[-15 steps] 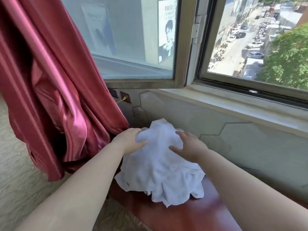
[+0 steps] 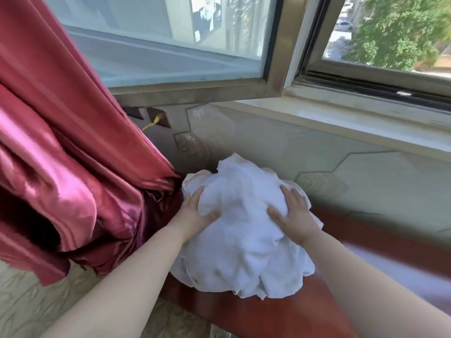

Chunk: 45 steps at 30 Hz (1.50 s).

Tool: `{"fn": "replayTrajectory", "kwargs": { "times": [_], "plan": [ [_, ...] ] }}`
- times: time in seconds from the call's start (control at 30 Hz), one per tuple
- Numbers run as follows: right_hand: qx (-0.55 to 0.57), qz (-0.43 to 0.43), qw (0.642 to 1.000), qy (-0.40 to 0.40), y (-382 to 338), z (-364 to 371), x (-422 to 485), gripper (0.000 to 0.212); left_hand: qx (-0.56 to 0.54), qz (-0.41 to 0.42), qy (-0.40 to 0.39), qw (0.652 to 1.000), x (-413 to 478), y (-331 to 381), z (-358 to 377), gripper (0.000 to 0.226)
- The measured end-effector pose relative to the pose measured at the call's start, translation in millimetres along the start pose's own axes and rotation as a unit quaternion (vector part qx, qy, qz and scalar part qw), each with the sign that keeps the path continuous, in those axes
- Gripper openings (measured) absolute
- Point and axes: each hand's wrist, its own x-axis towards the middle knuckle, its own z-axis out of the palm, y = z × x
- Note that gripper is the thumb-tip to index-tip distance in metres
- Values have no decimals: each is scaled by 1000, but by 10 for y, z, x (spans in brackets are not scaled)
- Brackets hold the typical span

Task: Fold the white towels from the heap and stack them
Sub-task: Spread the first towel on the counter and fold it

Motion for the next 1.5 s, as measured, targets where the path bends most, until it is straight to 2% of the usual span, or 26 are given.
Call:
{"fn": "replayTrajectory", "kwargs": {
  "times": [0.07,0.23,0.3,0.4,0.53,0.7,0.9,1.0,1.13,1.23,1.33,1.4,1.5],
  "plan": [
    [26,38,999,3,-7,67,7,122,-25,-27,-14,999,16,3,-35,109],
    [67,169,983,-22,30,181,-51,115,-66,-34,-56,996,70,-68,-54,113],
    [87,188,978,-36,48,196,-102,114,-73,-31,-59,995,68,-97,-42,114],
    [135,184,973,-36,74,209,-119,114,-96,-13,-54,994,72,-122,19,110],
    [271,140,952,-15,88,172,-208,110,-147,11,-35,988,-66,99,101,89],
    [404,126,906,-13,13,-25,-400,86,-193,53,-41,979,-273,567,196,67],
    [430,124,894,8,228,-315,-627,38,-217,100,-44,970,-372,1062,381,77],
    [434,105,894,26,335,-665,-819,30,-199,115,-51,972,-446,1339,612,69],
    [422,101,898,72,668,-1146,-1079,35,-196,141,-49,969,-640,1833,989,63],
    [407,95,903,95,979,-1467,-1290,49,-207,160,-61,963,-744,2153,1287,67],
    [385,94,912,105,1246,-1751,-1495,45,-220,174,-74,957,-838,2407,1633,66],
    [368,87,919,115,1448,-1872,-1585,50,-227,167,-78,956,-886,2513,1892,63],
    [377,110,913,112,1797,-1945,-1665,52,-232,146,-93,957,-883,2517,2286,72]
  ]
}}
